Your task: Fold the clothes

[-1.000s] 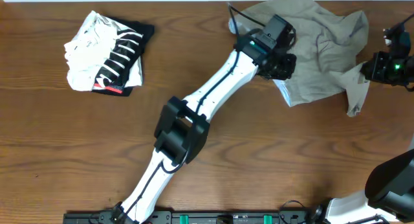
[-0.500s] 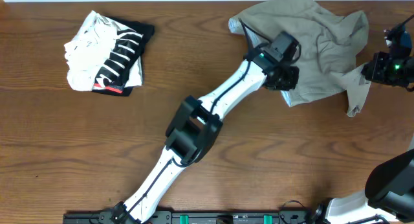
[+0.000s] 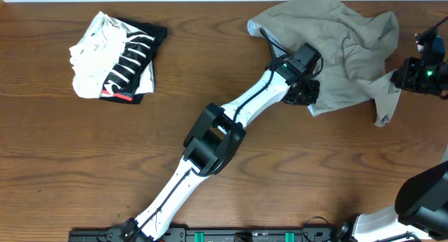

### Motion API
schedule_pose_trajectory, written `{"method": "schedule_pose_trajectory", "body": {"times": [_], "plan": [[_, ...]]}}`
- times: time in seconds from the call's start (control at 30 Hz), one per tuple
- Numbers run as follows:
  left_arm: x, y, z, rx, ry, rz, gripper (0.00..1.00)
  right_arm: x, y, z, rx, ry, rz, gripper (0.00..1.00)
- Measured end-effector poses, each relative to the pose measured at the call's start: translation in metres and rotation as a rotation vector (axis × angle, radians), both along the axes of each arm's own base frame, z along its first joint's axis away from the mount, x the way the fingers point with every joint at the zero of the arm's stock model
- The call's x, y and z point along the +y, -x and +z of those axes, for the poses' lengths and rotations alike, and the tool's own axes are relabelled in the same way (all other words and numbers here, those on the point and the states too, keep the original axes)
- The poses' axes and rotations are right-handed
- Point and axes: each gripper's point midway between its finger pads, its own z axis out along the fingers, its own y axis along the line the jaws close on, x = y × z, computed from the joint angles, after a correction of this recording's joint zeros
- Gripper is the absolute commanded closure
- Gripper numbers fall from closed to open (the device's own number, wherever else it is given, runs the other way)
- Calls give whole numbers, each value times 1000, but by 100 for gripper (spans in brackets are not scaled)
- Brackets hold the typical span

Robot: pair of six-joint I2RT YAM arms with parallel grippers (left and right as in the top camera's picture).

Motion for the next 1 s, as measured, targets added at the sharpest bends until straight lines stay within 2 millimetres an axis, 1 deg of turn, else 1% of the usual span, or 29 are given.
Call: {"method": "schedule_pose_trajectory", "body": {"times": [0.13,0.2,0.37,0.47,0.6,0.7,0.77,0.83,1.0], "plan": [[3,4,-3,9,-9,0,94,0,1,0,3,-1,0,99],[8,8,-4,26,-25,0,94,1,2,-1,7,-3,0,99],[33,32,-7,114,-118,-26,94,1,3,-1,15,-4,-1,99],[50,40,-8,150,-178,-30,94,-1,7,-3,34,10,-8,99],[76,41,-9,198,-248,-7,94,-7,11,-6,59,40,-21,98],[85,35,-8,206,-247,7,94,-9,11,-7,65,52,-25,98],[86,28,-7,192,-233,14,94,-10,12,-7,67,57,-27,98],[83,19,-5,158,-207,18,94,-10,12,-8,68,59,-28,98],[56,-6,0,22,-103,14,94,-11,12,-8,71,65,-31,97]]}}
